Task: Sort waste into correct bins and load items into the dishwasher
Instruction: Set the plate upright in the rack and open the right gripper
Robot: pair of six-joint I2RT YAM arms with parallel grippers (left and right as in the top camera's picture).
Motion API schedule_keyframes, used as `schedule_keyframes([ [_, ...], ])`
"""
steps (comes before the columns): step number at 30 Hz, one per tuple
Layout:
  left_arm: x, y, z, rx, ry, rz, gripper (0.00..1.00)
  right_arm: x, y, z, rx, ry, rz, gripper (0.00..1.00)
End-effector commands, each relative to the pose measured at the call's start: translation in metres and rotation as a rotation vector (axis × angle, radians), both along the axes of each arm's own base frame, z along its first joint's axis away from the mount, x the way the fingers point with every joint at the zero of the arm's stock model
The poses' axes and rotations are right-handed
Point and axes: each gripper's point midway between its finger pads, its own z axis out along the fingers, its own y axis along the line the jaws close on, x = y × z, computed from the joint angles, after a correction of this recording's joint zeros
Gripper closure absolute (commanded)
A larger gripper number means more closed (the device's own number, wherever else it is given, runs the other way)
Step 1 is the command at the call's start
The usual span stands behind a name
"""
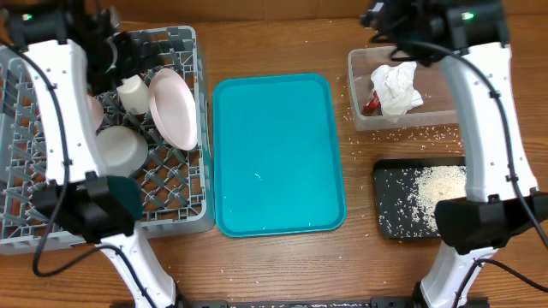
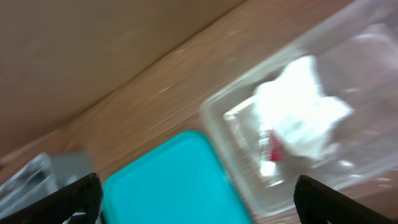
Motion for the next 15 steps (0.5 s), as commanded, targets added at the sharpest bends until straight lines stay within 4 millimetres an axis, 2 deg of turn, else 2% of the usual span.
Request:
schedule_keyframes([
  [1, -0.008, -0.024, 0.058, 0.115, -0.170, -0.066, 0.00, -0.008, -0.029, 0.004, -0.043, 0.018, -0.058, 0.00],
  [3, -0.008, -0.033, 0.065, 0.143, -0.189, -0.067, 0.00, -0.016, -0.036, 0.003, -0.047, 0.044, -0.070, 0.00],
  [7, -0.011, -0.049, 0.065, 0.156, -0.186, -0.097, 0.00, -0.048, -0.053, 0.015, -0.097, 0.085, -0.112, 0.00],
  [15, -0.009, -0.054, 0.066, 0.148, -0.192, -0.103, 0.00, -0.122, -0.074, 0.058, -0.170, 0.091, -0.161, 0.00],
])
